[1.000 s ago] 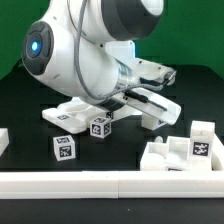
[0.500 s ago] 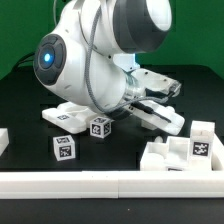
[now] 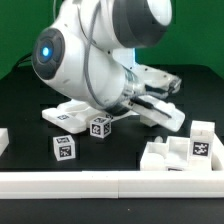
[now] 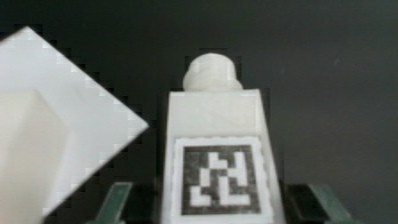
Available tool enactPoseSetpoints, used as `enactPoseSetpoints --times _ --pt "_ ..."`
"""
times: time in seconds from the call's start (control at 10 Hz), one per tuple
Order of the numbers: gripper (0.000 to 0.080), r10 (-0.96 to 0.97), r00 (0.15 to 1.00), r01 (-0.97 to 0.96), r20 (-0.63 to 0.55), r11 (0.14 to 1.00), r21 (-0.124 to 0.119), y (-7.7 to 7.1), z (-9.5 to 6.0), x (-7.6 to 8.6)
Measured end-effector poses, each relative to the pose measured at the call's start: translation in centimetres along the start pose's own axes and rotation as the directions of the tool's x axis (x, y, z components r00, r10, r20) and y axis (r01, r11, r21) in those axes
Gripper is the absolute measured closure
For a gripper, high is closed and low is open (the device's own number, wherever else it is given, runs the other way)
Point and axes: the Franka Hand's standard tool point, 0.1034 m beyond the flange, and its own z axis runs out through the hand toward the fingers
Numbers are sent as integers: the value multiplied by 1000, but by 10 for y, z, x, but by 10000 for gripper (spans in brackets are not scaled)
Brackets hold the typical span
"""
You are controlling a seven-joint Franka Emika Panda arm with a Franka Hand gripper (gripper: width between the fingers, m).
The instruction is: Assemble chair
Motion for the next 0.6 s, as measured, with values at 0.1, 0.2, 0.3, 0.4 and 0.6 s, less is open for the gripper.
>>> enactPoseSetpoints --times 0.1,0.2,0.3,0.4,0.6 --pt "515 -15 1000 15 4 1000 17 -3 -21 -9" --pt "515 -39 998 41 -40 999 34 -10 -40 -18" --pt "515 -93 990 97 -109 995 36 -16 -67 -34" --pt "515 -163 956 173 -244 985 20 -24 -91 -34" --pt "515 -181 915 195 -360 981 2 -26 -86 -34"
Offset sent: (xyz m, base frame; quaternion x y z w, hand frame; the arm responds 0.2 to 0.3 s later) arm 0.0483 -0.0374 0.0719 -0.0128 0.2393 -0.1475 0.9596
